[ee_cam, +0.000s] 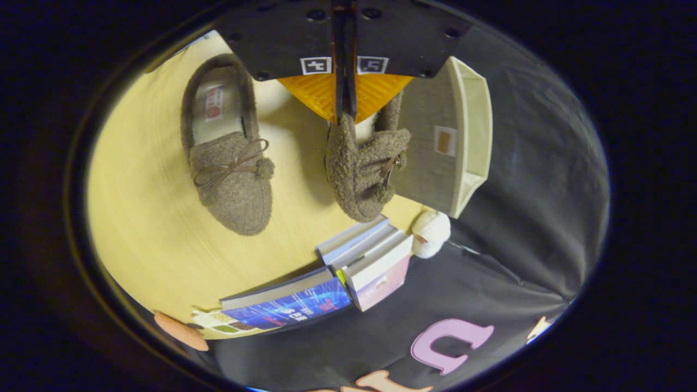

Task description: Open the storage box then place both shoes into the box .Put the left shoe in first, then the right shoe, with the right side of both shoes facing outward in a uniform manner.

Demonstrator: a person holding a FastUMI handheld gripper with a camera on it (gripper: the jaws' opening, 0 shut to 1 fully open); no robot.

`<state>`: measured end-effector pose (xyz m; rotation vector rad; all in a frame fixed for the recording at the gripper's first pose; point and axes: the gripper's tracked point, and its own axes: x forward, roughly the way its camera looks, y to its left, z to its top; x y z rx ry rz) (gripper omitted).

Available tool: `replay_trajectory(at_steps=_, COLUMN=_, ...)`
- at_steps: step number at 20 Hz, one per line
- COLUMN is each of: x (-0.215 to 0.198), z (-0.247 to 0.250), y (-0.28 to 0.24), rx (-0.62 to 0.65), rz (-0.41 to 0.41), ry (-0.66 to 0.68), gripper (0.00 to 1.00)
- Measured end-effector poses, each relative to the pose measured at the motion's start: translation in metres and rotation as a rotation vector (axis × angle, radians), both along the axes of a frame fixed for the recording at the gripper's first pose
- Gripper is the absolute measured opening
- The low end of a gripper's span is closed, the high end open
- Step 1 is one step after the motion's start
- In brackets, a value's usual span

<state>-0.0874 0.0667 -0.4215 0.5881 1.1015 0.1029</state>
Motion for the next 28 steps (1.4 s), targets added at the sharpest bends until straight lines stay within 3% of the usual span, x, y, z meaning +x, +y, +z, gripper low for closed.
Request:
replay_trajectory(at_steps=9, x=0.047, z=0.142, y=0.066, rx=0.131, rz=0.051, ry=-0.238, gripper=0.03)
replay_trajectory(at_steps=12, x=0.055, z=0.159, y=0.107, rx=0.187, rz=0.094, ry=-0.251, gripper=0.03)
replay_trajectory(at_steps=19, x=0.032, z=0.109, y=0.195, rx=0.189, rz=0.203, ry=-0.126, gripper=0.03)
replay_trajectory(at_steps=28, x=0.004, z=0.027, y=0.237, rx=0.043, rz=0.233, ry=0.008, gripper=0.03)
